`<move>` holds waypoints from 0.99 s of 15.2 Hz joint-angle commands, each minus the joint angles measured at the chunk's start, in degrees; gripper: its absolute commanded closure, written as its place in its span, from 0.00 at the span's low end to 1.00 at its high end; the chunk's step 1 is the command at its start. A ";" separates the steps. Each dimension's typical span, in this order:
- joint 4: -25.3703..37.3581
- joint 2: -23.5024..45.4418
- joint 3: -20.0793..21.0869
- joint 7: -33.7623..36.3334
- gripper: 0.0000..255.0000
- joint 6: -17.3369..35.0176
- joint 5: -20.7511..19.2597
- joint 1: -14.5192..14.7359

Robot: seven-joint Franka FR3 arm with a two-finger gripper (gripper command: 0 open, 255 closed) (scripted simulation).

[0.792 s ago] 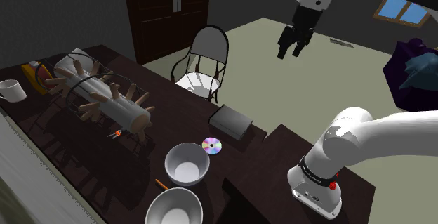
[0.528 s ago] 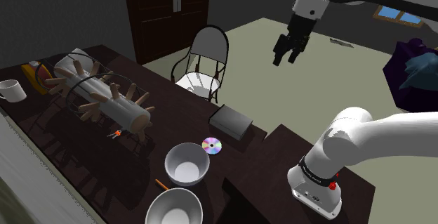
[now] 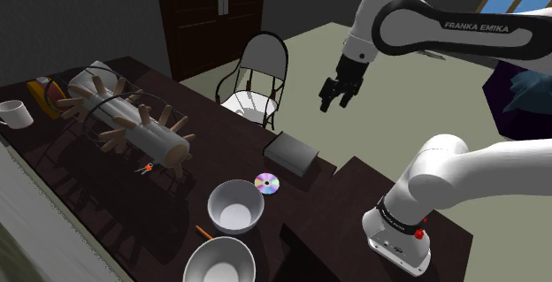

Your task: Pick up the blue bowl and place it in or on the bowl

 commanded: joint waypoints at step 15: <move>-13.18 22.44 8.64 3.43 0.00 38.75 12.42 8.34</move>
